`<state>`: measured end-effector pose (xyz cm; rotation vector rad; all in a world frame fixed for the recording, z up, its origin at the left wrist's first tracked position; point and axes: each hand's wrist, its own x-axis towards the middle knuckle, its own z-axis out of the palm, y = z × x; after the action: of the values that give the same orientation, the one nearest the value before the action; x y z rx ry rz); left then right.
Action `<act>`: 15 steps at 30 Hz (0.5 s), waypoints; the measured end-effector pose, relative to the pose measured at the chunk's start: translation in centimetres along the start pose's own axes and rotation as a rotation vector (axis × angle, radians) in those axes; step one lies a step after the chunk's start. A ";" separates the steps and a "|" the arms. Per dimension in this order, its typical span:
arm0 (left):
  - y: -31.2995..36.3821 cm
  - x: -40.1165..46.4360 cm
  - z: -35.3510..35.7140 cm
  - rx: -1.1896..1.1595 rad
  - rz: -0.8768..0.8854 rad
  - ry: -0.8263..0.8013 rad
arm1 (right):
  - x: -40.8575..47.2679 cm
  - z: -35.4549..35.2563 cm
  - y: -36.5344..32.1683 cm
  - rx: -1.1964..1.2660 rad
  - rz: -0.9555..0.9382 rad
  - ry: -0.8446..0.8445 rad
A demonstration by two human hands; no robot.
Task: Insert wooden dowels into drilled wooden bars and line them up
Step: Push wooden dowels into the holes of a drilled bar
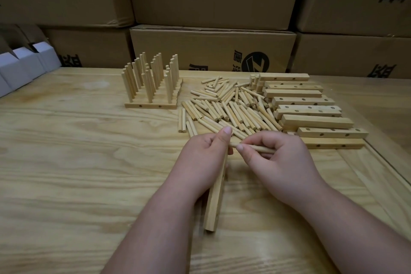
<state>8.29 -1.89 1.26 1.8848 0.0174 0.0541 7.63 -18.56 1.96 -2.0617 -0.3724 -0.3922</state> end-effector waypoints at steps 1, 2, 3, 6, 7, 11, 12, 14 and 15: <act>0.0 0.0 0.0 0.008 0.002 0.006 | 0.0 0.0 0.1 0.006 0.003 0.002; 0.0 0.0 0.0 0.012 0.003 0.007 | 0.0 0.0 0.1 0.010 0.006 0.001; 0.0 0.0 0.0 0.009 0.004 0.004 | 0.0 -0.1 0.1 0.016 0.008 -0.003; 0.0 0.0 0.0 -0.032 0.014 0.009 | 0.0 -0.1 0.3 0.068 0.000 -0.023; 0.0 0.0 0.0 -0.047 0.016 0.019 | 0.1 0.0 0.4 0.096 0.000 -0.022; 0.1 -0.1 -0.2 -0.183 -0.047 0.015 | 0.3 0.1 1.1 0.185 0.032 0.066; 0.2 -0.2 -0.3 -0.209 -0.056 -0.006 | 0.4 0.1 1.3 0.191 0.034 0.097; 0.2 -0.3 -0.3 -0.218 -0.042 -0.049 | 0.6 0.0 1.5 0.217 0.023 0.176; 0.2 -0.2 -0.3 -0.214 -0.034 -0.060 | 0.7 0.0 1.5 0.238 0.015 0.217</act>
<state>8.06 -1.67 1.51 1.6710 0.0025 -0.0239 8.88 -19.21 1.15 -1.7696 -0.2589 -0.5310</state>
